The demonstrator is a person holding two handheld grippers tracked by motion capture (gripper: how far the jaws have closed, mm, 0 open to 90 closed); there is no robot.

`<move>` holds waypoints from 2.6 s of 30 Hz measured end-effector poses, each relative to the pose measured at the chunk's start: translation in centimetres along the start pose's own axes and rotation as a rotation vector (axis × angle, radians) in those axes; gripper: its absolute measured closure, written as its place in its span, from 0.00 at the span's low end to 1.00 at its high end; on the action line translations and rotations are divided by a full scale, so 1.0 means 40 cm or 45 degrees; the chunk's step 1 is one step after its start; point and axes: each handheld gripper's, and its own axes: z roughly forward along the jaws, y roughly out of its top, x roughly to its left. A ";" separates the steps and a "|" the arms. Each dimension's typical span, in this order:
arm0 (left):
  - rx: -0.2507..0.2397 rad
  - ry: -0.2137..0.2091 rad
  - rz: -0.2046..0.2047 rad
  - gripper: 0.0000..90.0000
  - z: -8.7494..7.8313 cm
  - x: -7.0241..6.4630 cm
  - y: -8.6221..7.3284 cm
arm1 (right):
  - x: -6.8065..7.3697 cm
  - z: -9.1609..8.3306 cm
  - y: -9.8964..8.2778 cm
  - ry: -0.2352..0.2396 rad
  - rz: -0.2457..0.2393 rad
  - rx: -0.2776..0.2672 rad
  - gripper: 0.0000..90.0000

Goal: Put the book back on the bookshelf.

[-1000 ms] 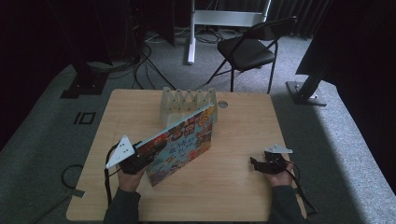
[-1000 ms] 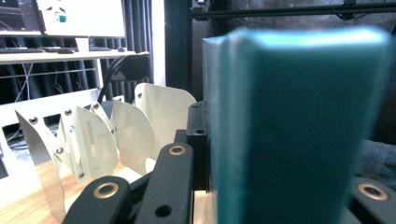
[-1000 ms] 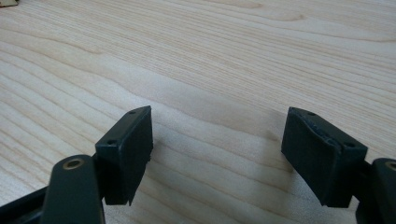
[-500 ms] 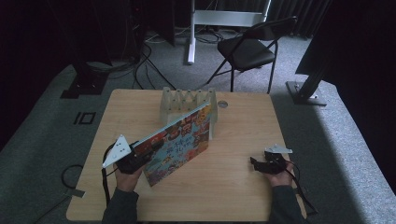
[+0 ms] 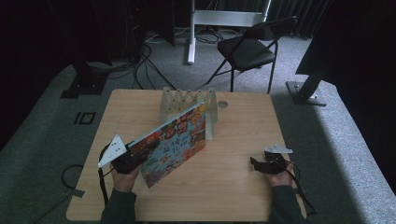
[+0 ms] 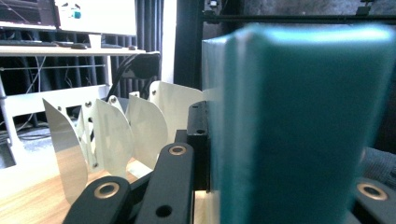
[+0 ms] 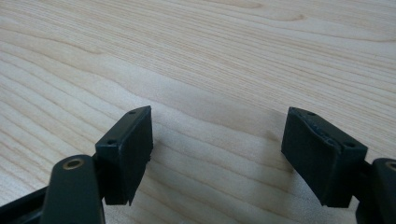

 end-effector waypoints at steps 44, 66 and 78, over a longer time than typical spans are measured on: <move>-0.002 0.085 -0.007 0.89 -0.049 0.010 0.000 | 0.000 0.000 0.000 0.003 -0.003 0.000 0.27; 0.001 0.136 -0.012 0.89 -0.062 -0.002 0.007 | 0.000 0.001 0.001 0.006 -0.006 -0.001 0.27; 0.002 0.179 -0.026 0.90 -0.070 -0.008 0.015 | 0.000 0.001 0.001 0.007 -0.007 -0.001 0.27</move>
